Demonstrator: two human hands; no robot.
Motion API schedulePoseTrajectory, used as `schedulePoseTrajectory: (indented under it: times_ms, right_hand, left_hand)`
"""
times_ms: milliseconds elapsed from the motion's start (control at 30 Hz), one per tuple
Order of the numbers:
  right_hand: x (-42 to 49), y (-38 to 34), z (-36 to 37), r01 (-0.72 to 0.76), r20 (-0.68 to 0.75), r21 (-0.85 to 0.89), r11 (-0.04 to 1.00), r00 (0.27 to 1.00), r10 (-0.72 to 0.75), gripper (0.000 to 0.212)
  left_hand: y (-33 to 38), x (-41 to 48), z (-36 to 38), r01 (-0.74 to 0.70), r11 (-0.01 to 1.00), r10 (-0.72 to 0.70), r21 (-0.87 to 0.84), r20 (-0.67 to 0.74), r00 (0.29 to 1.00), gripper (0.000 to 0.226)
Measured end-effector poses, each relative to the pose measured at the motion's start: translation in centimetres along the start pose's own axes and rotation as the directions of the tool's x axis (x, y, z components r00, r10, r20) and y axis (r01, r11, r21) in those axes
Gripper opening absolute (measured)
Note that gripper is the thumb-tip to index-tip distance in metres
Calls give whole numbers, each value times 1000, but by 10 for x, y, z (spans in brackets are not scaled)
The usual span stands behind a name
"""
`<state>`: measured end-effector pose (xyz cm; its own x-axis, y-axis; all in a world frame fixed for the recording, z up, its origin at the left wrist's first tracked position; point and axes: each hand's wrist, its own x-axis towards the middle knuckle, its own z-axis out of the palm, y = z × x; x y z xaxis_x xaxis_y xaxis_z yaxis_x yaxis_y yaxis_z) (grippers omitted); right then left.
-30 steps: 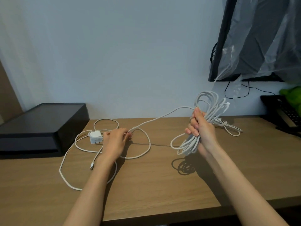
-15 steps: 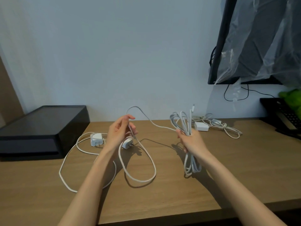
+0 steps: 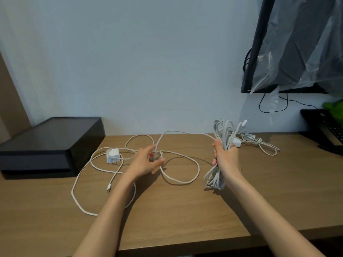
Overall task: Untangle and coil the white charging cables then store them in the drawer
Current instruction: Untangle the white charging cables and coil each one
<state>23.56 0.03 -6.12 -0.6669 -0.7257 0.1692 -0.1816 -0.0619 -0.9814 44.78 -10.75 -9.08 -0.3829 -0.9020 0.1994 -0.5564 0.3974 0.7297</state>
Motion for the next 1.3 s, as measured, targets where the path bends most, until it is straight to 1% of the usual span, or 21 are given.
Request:
schedulePoseTrajectory:
  times_ms: [33, 100, 167, 233, 300, 333, 400, 467, 500, 533, 567, 600, 667, 733, 867, 933, 1000, 1067, 1100, 1167, 1300]
  right_hand:
    - [-1, -1, -1, 7, -5, -6, 1000, 1000, -7, 27]
    - [-3, -1, -3, 11, 0, -21, 1000, 1000, -11, 26]
    - [-5, -1, -4, 4, 5, -33, 999, 1000, -4, 25]
    - [-7, -1, -4, 2, 2, -29, 1000, 1000, -2, 25]
    - [-8, -2, -4, -2, -4, -22, 1000, 1000, 2, 25]
    - [-8, -3, -4, -5, -10, -17, 1000, 1000, 4, 24]
    - [-8, -5, -5, -4, -34, -36, 999, 999, 3, 23]
    - [-8, -5, -8, 61, -76, -186, 981, 994, -76, 15]
    - [-9, -5, -12, 121, -73, -330, 936, 985, -153, 11]
    - [-11, -6, -16, 192, -29, -485, 853, 971, -235, 15]
    - [-13, -7, -19, 267, 56, -624, 734, 952, -299, 21]
    - [-15, -9, -22, 336, 154, -721, 606, 930, -333, 24]
    - [-20, -13, -23, 448, 315, -803, 394, 879, -357, 22]
    - [-24, -16, -21, 534, 437, -808, 249, 827, -355, 17]
    - [-30, -13, -16, 715, 623, -688, 125, 670, -404, 9]
    - [-31, -9, -12, 778, 710, -628, 16, 581, -398, 8]
    - [-32, -7, -8, 795, 755, -602, -81, 533, -382, 17]
    - [-34, -9, -4, 794, 771, -593, -136, 512, -378, 25]
    - [-36, -9, -2, 798, 774, -590, -122, 516, -366, 21]
    - [-40, -14, 0, 777, 763, -620, -109, 564, -315, 10]
    - [-43, -17, 6, 725, 734, -672, -153, 622, -273, 17]
  left_hand:
    - [0, -1, 0, 38, 996, -35, 81, -32, 999, 67]
    - [4, -8, 0, 75, 973, -58, 220, -82, 995, 56]
    - [12, -19, -2, 97, 931, -76, 353, -74, 994, 33]
    - [17, -27, -5, 123, 858, -128, 499, -25, 991, 22]
    - [16, -30, -8, 153, 854, -186, 498, 17, 982, 22]
    - [13, -31, -10, 178, 896, -210, 407, 35, 977, 19]
    - [8, -33, -14, 227, 964, -234, 135, 41, 971, 20]
    - [8, -37, -18, 251, 957, -254, -148, -2, 967, 25]
    - [9, -38, -21, 259, 908, -272, -329, 7, 962, 26]
    - [12, -40, -25, 266, 811, -282, -521, 51, 958, 26]
    - [15, -41, -30, 268, 694, -268, -669, 105, 958, 26]
    - [18, -42, -35, 266, 627, -252, -732, 133, 959, 27]
    - [24, -42, -43, 263, 683, -254, -681, 117, 960, 31]
    - [30, -41, -46, 250, 752, -265, -610, 67, 962, 37]
    - [42, -40, -50, 188, 846, -230, -499, -23, 973, 48]
    - [48, -42, -50, 135, 890, -179, -436, -61, 982, 48]
    - [53, -45, -51, 56, 946, -100, -318, -122, 987, 45]
    - [56, -47, -51, -39, 975, 1, -220, -174, 985, 43]
    - [59, -49, -52, -89, 977, 51, -195, -189, 981, 44]
    - [67, -57, -55, -198, 965, 167, -172, -181, 969, 41]
    - [87, -73, -51, -414, 897, 400, -152, -120, 909, 39]
